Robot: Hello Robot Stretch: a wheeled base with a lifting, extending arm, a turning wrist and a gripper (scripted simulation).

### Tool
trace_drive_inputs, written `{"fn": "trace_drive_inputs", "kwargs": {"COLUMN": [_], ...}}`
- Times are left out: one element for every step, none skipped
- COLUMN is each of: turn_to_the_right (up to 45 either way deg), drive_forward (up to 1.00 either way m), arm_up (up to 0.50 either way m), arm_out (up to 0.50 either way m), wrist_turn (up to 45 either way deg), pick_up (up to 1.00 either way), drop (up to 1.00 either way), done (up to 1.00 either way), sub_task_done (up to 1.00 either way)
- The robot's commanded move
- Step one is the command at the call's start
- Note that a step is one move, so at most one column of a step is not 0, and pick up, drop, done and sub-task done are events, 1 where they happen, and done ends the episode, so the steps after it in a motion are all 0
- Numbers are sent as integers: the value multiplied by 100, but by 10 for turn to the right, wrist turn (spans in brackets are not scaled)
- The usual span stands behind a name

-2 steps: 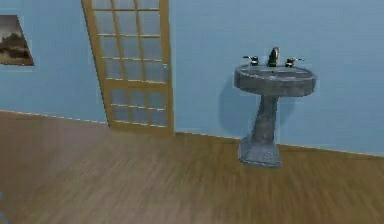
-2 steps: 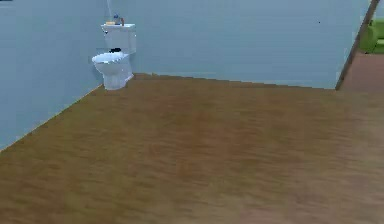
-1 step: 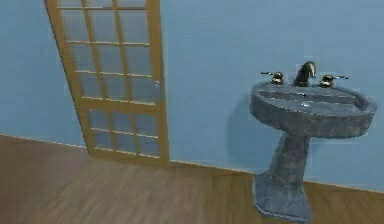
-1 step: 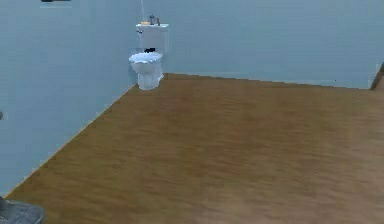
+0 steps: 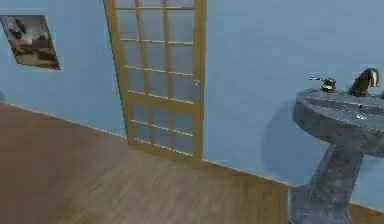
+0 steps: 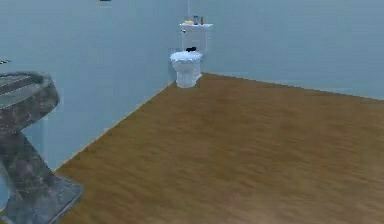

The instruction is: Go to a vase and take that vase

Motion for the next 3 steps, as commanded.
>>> {"fn": "trace_drive_inputs", "kwargs": {"turn_to_the_right": [0, -450, -270], "drive_forward": [55, 0, 0], "arm_up": [0, 0, 0], "arm_out": [0, 0, 0], "wrist_turn": [0, 0, 0], "pick_up": [0, 0, 0], "drop": [0, 0, 0], "done": [0, 0, 0], "sub_task_done": [0, 0, 0]}}
